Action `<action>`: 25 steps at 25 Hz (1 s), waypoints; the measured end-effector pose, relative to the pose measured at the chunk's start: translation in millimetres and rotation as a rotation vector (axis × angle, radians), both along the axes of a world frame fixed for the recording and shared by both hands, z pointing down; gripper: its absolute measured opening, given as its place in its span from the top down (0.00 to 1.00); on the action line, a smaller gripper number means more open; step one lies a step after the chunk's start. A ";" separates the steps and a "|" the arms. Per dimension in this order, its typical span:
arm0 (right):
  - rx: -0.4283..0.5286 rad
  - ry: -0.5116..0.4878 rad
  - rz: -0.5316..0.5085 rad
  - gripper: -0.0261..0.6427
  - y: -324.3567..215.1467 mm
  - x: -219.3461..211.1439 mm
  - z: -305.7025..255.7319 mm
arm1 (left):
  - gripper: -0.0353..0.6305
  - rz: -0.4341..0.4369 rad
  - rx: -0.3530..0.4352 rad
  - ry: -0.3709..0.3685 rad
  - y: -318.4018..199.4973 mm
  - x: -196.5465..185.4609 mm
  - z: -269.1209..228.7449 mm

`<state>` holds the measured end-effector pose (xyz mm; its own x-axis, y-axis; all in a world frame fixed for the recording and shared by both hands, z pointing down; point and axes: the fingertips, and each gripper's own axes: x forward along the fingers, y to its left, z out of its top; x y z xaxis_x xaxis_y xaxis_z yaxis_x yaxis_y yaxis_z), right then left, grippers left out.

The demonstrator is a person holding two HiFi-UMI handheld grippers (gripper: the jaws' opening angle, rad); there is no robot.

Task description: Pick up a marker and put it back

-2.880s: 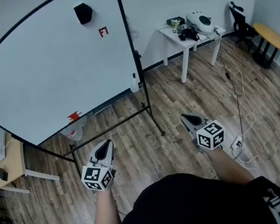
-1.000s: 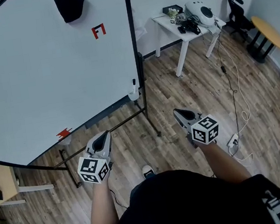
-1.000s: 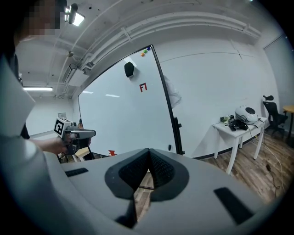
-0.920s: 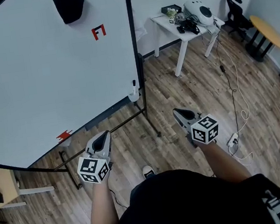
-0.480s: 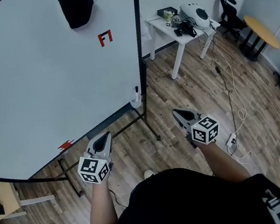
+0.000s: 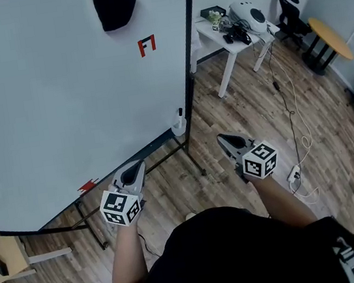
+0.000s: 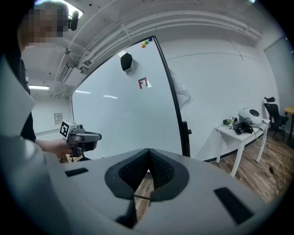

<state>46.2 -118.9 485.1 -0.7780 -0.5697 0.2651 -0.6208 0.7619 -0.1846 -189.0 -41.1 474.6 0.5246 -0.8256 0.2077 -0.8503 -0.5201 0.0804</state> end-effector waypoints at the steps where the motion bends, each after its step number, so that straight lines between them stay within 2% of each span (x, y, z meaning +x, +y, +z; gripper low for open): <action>1: -0.001 0.000 0.001 0.97 -1.8 -1.9 0.5 | 0.93 0.005 -0.002 -0.003 -1.5 -0.6 0.4; 8: 0.002 -0.006 0.001 0.97 -13.8 -9.8 2.8 | 0.93 0.017 -0.007 -0.014 -11.3 -5.0 -1.1; 18: -0.031 0.002 0.012 0.97 -47.9 -9.9 21.2 | 0.93 -0.018 -0.030 -0.015 -26.4 -13.0 2.2; 25: -0.058 0.008 -0.028 0.97 -80.6 -13.4 32.3 | 0.93 -0.047 -0.048 0.017 -47.3 -9.0 1.6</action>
<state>32.8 -199.5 517.3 -0.7913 -0.5308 0.3034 -0.6007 0.7674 -0.2241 -198.0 -88.4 476.2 0.4892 -0.8388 0.2391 -0.8720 -0.4749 0.1186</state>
